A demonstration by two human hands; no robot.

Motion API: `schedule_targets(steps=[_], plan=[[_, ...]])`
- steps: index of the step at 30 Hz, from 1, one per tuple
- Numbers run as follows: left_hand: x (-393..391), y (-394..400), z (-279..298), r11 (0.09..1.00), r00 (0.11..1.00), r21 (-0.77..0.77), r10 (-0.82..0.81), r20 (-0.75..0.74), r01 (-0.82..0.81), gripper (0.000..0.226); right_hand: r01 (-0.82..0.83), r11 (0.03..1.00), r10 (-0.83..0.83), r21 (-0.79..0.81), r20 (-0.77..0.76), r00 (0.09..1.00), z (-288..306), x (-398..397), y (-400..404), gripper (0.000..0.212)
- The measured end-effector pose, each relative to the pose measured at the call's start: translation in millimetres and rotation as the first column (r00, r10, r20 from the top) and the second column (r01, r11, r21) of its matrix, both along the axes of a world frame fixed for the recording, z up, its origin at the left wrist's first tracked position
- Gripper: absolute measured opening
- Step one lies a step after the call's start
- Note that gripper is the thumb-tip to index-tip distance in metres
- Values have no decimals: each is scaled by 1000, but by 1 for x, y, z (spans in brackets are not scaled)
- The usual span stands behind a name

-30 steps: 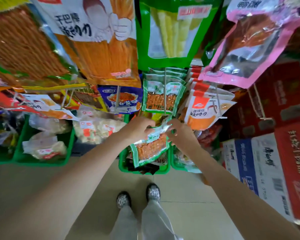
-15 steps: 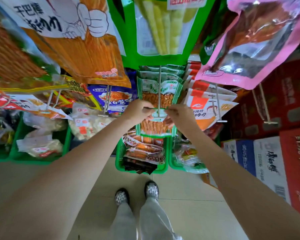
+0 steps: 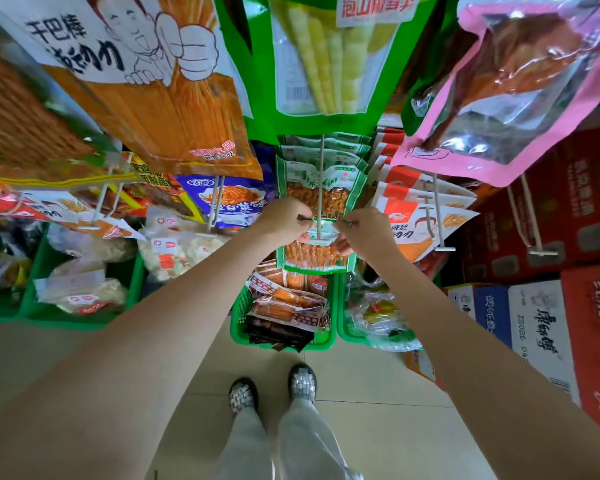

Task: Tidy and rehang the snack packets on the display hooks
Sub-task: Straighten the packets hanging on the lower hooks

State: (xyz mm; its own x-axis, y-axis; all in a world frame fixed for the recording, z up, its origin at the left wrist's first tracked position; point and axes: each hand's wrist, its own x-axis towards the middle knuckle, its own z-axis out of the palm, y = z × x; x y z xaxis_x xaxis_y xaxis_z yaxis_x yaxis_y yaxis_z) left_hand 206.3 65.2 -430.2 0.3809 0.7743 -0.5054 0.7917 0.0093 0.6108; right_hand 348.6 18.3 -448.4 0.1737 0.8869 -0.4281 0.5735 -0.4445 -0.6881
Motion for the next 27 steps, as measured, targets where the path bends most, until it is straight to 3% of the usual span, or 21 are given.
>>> schedule_targets(steps=[3,5,8,10,12,15,17,19,21,24,27], plan=[[4,-3,-3,996,999,87,27,-29,-24,24,51,999,-51,-11,-24,998,-1,-2,2,20],[3,-6,-6,977,994,189,105,-12,-101,27,155,987,-160,-45,-128,979,-3,-3,6,20],[-10,-9,-4,950,979,236,197,54,-204,38,294,942,-336,-164,-402,852,2,-5,9,37],[-22,-10,-2,939,975,263,217,41,-220,40,254,938,-346,-237,-578,739,12,-8,10,61],[-34,-12,2,926,974,304,224,39,-226,38,260,931,-365,-256,-644,672,22,-13,12,74],[-47,-15,12,898,974,377,214,74,-226,33,389,914,-392,-111,-483,783,40,-19,12,59],[-54,-20,24,872,975,437,197,103,-222,31,340,937,-307,76,-280,910,61,-26,7,47],[-62,-25,41,837,980,509,171,104,-200,32,227,954,-187,194,-202,961,86,-43,2,44],[-75,-29,62,798,985,579,159,69,-169,33,86,967,-33,239,-219,975,115,-70,-1,40],[-106,-29,97,708,990,692,123,73,-139,34,-175,922,225,346,-110,968,151,-115,5,33],[-156,-23,128,649,987,745,123,98,-155,34,-284,852,347,440,-67,935,182,-163,20,31]])
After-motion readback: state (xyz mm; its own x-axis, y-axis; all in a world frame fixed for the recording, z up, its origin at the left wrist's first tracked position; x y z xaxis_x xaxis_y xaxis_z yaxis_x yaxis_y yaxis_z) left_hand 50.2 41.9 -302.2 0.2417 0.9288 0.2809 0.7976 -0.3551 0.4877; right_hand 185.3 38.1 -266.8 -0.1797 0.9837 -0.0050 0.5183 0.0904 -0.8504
